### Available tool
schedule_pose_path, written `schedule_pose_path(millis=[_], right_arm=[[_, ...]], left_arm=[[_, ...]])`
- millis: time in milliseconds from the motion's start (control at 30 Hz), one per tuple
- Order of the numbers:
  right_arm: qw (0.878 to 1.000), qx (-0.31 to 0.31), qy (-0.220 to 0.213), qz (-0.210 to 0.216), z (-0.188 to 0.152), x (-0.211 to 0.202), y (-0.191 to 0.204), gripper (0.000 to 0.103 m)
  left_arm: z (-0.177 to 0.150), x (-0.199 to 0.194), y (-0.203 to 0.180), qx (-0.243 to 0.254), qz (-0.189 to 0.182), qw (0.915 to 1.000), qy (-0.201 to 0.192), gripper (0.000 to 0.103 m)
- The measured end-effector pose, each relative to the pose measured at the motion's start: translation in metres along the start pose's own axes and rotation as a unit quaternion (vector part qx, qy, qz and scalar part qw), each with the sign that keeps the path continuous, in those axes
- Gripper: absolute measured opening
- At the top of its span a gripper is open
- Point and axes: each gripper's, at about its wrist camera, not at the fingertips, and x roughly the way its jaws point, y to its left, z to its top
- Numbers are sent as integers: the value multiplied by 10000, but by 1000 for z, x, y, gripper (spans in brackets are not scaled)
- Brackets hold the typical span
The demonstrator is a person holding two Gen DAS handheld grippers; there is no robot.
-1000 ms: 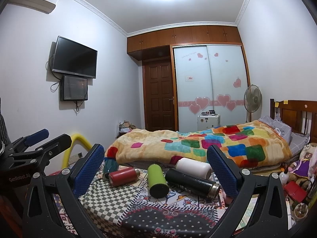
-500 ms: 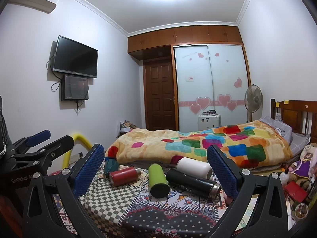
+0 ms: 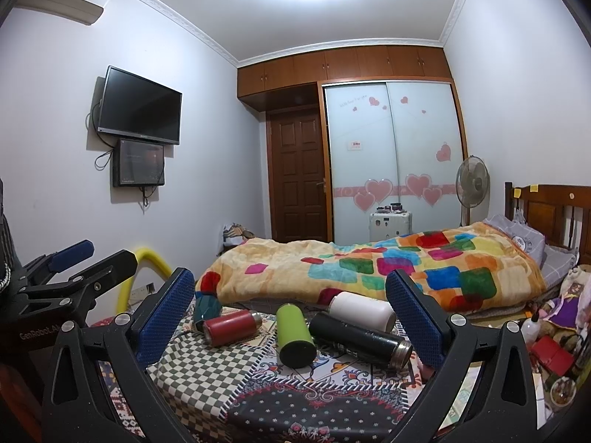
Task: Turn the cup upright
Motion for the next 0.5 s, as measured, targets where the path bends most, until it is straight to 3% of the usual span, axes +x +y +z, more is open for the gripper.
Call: schedule_pose_path(millis=[500], right_arm=[[9999, 1, 158, -25, -10, 17, -7, 103]], left_arm=[[-9, 23, 4, 35, -44, 9997, 219, 103]])
